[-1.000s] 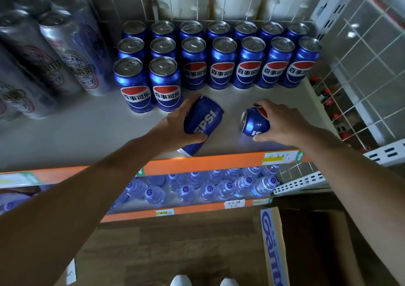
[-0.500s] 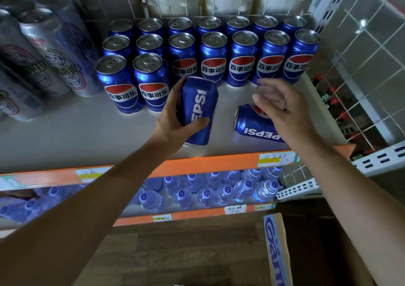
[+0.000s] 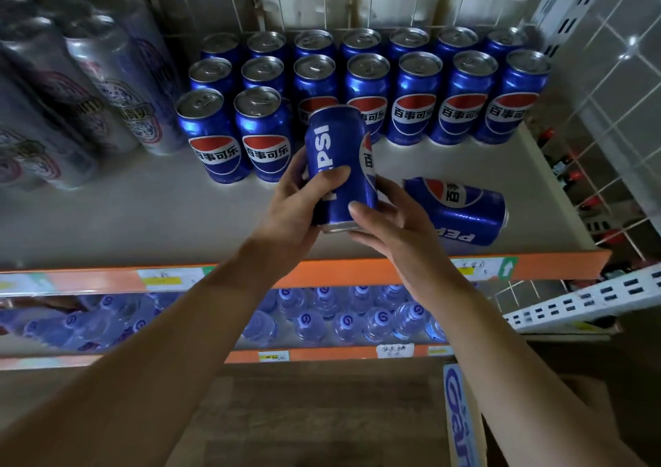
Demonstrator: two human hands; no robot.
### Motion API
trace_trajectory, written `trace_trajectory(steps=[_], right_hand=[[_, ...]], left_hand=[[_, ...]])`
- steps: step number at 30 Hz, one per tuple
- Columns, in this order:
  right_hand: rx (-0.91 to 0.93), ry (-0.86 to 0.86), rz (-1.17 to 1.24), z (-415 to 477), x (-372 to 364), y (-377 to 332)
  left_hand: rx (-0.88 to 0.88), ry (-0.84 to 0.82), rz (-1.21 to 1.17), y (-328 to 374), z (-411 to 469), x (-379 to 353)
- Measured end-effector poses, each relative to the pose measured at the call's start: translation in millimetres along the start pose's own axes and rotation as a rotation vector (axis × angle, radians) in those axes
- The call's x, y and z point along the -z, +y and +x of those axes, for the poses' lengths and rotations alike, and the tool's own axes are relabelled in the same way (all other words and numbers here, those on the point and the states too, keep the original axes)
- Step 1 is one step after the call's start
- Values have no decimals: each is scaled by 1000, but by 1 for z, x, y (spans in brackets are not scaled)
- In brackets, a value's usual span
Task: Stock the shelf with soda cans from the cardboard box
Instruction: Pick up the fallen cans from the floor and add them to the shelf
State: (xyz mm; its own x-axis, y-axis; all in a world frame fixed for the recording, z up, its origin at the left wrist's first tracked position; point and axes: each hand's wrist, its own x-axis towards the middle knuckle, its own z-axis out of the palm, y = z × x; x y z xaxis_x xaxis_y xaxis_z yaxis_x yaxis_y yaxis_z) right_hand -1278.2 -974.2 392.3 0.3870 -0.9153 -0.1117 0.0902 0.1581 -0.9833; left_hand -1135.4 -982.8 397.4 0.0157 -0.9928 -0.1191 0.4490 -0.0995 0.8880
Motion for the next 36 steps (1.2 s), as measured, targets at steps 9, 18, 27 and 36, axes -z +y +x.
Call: trace_trajectory(steps=[9, 18, 27, 36], right_hand=[[95, 216, 10, 0, -12, 6], [251, 521, -325, -6, -39, 18], [231, 588, -363, -8, -52, 21], [119, 206, -51, -3, -28, 9]], left_hand=[[11, -144, 132, 5, -1, 9], [76, 133, 270, 20, 3, 5], [66, 58, 276, 23, 0, 1], [87, -63, 237, 29, 3, 8]])
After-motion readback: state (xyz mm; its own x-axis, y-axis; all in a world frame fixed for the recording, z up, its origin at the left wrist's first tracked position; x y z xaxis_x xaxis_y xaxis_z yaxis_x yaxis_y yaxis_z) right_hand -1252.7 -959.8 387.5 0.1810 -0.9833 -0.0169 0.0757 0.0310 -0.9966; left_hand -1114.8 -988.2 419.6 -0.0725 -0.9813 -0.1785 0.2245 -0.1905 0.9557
